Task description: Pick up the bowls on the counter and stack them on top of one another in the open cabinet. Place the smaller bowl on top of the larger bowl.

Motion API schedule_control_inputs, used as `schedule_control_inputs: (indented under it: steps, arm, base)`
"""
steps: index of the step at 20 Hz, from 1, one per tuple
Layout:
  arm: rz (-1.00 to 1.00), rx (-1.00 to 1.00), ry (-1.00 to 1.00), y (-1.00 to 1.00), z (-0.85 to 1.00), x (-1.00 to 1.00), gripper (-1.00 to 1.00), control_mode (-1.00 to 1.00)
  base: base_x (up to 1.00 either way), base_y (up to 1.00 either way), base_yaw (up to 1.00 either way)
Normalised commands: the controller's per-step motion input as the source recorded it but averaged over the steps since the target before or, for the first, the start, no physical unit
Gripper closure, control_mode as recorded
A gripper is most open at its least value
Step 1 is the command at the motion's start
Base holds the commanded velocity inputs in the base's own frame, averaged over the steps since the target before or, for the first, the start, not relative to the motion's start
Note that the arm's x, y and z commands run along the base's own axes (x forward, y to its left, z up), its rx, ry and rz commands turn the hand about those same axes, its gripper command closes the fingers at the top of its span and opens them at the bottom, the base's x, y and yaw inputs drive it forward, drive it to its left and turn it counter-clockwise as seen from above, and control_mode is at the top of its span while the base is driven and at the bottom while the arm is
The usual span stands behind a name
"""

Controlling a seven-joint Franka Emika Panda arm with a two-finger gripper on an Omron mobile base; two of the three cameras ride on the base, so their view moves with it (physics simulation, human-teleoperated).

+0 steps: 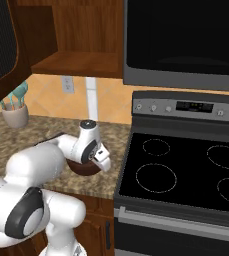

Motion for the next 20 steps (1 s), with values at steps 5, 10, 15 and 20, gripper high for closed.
schedule_control_inputs:
  steps: [5, 10, 15, 20]
  arm:
    - [0.0, -0.08, 0.09, 0.04, -0.73, 0.01, 1.0, -1.0]
    - [0.0, 0.0, 0.0, 0.0, -0.1, 0.0, 1.0, -1.0]
    - [0.0, 0.0, 0.0, 0.0, 0.14, -0.07, 1.0, -1.0]
    - [0.0, 0.01, -0.14, 0.0, 0.88, -0.66, 1.0, -1.0]
  base:
    - [0.0, 0.0, 0.0]
    - [0.0, 0.0, 0.0]
    - [0.0, 0.0, 0.0]
    - [0.0, 0.0, 0.0]
